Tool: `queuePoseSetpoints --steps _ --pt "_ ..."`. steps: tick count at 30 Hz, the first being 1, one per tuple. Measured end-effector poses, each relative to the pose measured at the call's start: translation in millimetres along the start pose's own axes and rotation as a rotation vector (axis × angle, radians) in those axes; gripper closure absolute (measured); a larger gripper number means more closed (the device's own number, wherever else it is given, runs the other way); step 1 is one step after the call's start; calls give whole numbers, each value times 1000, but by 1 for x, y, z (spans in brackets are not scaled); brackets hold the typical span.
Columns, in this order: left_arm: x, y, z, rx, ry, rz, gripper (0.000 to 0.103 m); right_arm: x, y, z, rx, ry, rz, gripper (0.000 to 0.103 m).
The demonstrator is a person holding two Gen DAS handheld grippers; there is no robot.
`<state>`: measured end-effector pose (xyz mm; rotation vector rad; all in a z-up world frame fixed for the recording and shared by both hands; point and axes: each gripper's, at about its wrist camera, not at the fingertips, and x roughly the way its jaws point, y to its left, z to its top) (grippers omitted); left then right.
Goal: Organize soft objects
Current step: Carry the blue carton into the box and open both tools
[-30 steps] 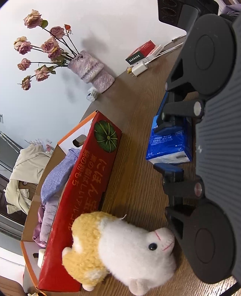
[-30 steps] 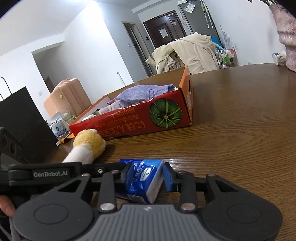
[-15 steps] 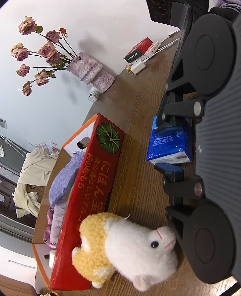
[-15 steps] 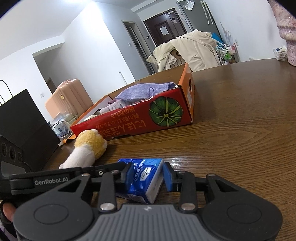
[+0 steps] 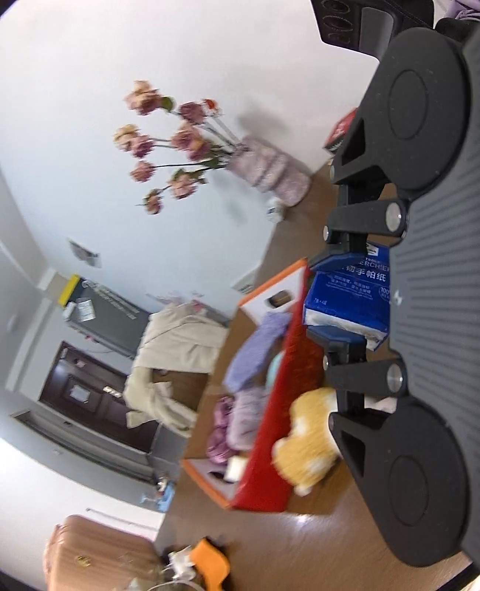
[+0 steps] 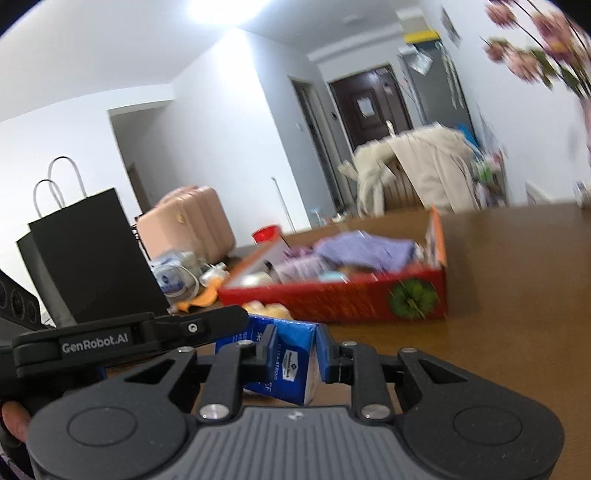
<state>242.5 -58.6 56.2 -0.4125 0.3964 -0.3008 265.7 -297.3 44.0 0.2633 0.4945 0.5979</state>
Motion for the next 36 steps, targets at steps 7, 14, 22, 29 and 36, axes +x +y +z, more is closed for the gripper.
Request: queuePoseSetpoints --steps 7,14,22,29,36 --pt "21 31 71 11 -75 39 70 46 27 60 -93 -35 59 82" --pt "91 83 138 -4 -82 77 70 144 30 140 -146 -44 97 82" --pt "170 145 150 -38 12 138 70 274 1 171 -89 76 79 82" --pt "184 160 145 -12 69 197 68 340 -20 152 -37 231 45 70" --pt "144 145 150 9 36 219 65 306 -11 158 -72 176 51 60"
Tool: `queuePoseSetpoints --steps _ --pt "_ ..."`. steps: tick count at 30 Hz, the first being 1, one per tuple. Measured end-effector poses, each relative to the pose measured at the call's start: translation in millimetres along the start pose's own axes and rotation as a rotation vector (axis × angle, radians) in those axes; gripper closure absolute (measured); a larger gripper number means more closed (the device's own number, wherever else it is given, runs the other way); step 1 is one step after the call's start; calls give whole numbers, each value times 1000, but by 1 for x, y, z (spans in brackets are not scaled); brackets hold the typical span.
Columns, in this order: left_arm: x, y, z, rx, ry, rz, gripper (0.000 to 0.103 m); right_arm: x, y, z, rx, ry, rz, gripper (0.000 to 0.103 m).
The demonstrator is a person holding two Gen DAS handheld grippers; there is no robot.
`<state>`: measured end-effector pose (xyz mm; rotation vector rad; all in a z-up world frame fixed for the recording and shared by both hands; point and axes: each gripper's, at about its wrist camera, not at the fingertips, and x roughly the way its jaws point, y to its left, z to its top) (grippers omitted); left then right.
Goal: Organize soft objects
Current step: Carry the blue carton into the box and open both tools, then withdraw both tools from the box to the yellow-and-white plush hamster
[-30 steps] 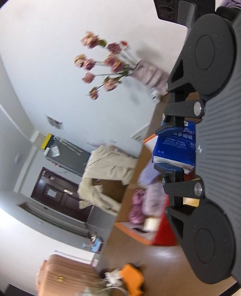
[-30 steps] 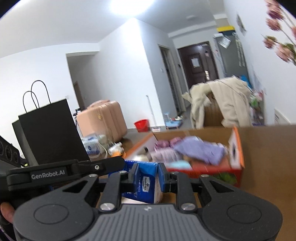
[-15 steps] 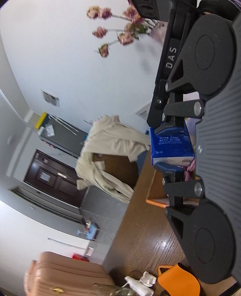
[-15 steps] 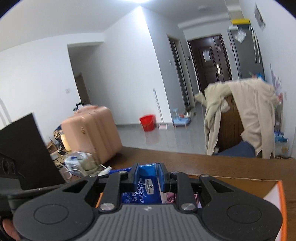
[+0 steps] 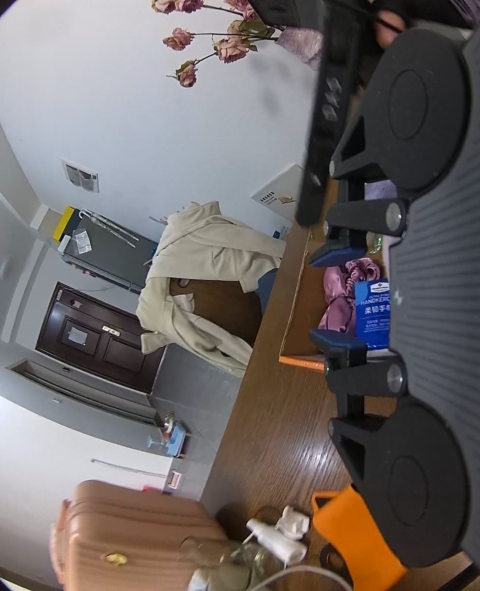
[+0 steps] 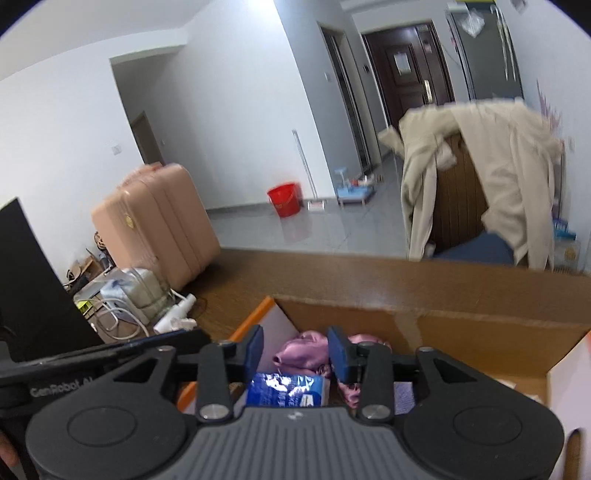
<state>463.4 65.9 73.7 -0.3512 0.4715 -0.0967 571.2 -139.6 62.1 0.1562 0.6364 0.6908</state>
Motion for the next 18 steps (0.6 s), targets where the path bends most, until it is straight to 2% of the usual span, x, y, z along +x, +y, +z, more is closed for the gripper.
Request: queuePoseSetpoints --steps 3,5,9,12,15,18 --pt "-30 -12 3 32 -25 4 60 -35 8 8 -32 -41 -2 55" --pt "-52 -19 2 55 -48 6 56 -61 16 11 -56 -67 -7 47" --pt "-107 -33 -18 123 -91 18 43 -113 34 -1 -132 -114 -48 44" --pt "-148 -43 -44 157 -125 35 25 -154 49 -25 -195 -146 -81 34" --pt "-180 -51 -72 175 -133 58 24 -189 60 -59 -235 -160 -95 31" --pt "-206 -57 -99 171 -134 71 18 -216 66 -96 -236 -160 -109 29"
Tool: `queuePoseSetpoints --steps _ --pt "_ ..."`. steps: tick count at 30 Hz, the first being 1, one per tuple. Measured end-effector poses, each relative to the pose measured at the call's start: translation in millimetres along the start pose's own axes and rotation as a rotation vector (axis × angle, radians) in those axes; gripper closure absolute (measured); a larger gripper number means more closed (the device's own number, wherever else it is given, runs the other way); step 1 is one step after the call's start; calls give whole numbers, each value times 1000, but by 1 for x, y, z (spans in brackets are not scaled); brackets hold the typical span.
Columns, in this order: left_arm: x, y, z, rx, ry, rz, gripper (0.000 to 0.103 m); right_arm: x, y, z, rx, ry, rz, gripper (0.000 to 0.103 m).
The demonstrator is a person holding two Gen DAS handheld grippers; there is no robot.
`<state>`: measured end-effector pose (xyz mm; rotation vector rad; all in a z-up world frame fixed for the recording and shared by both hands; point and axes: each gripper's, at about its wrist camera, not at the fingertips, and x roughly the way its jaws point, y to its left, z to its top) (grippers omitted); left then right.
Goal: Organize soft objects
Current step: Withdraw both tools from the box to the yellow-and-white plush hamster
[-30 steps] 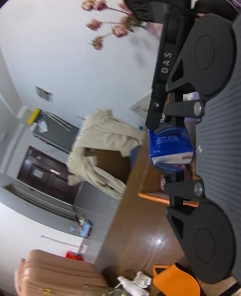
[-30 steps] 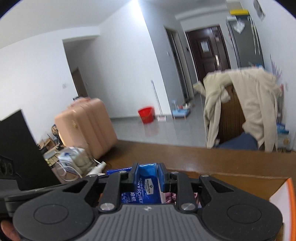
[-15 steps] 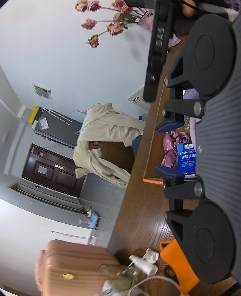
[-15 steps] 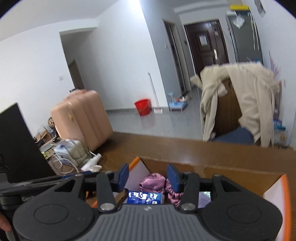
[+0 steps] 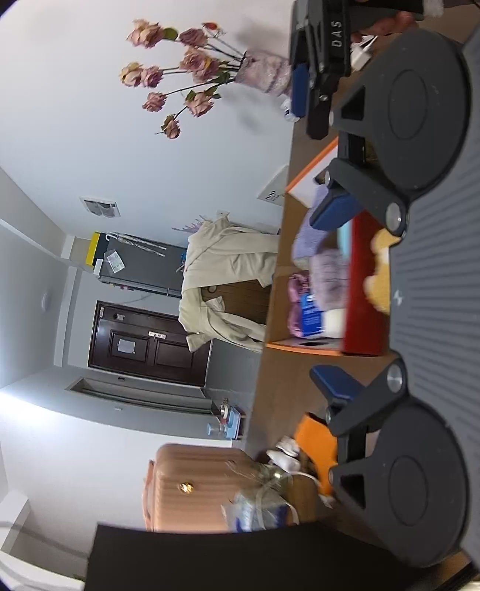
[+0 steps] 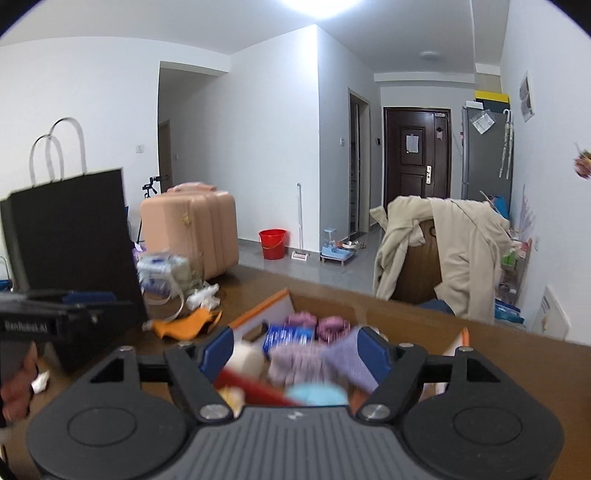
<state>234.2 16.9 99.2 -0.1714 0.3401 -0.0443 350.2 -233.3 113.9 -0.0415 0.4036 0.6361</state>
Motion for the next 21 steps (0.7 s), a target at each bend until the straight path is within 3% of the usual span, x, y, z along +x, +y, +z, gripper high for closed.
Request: queuePoseSetpoints --steps 4,9,12,16,21 --pt "-26 -5 -37 -37 34 6 17 -38 11 -44 43 -1 -11 22" --pt "-36 -7 -81 -89 123 31 16 -68 24 -100 81 47 -28 22" --pt "-37 -11 -102 -72 179 60 16 -78 28 -128 145 94 7 22" --pt "-40 -15 -107 -67 190 62 16 -85 32 -154 161 139 8 22" --pt "-40 -17 -104 -63 177 63 16 -91 28 -153 179 120 -4 21"
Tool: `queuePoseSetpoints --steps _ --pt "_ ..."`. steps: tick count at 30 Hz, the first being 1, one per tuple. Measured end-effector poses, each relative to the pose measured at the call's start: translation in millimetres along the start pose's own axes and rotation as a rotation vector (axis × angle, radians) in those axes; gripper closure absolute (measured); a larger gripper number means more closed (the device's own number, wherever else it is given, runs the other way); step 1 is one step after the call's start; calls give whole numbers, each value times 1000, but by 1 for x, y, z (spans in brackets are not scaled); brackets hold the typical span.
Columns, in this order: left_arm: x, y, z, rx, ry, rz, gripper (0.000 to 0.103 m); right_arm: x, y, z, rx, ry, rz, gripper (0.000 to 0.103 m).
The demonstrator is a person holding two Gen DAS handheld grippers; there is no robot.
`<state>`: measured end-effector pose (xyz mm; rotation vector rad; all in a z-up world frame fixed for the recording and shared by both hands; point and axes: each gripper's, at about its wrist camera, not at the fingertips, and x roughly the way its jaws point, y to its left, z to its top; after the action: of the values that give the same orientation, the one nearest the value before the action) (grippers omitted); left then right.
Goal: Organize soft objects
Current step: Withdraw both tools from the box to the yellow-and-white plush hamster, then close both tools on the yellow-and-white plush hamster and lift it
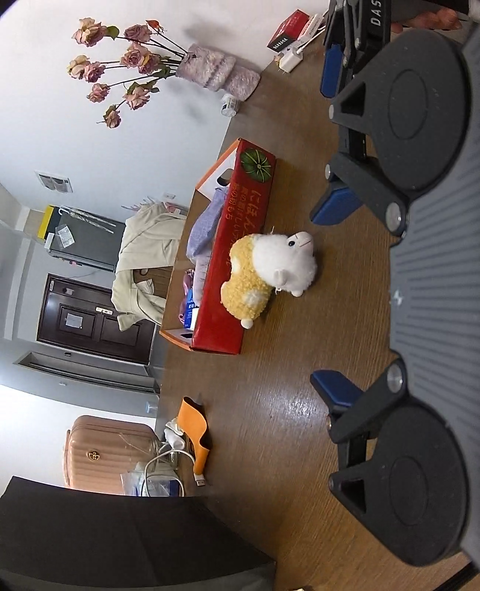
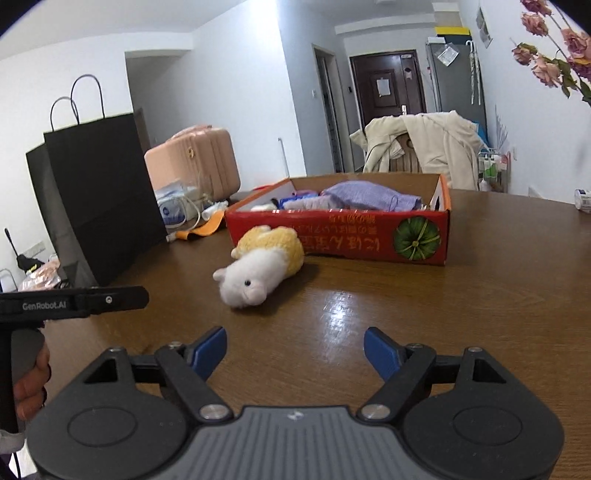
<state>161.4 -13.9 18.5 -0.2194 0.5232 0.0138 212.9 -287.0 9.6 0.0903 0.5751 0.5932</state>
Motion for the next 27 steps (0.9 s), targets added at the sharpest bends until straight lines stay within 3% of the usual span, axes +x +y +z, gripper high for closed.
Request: queuePoseSetpoints --steps 13,25,27 --pt "36 12 12 -62 51 16 16 39 3 9 13 57 27 19" --pt "126 -17 24 -37 162 -146 19 79 -24 54 117 10 -43 19" --pt "128 -11 24 -76 169 -217 19 88 -24 60 115 13 -41 19"
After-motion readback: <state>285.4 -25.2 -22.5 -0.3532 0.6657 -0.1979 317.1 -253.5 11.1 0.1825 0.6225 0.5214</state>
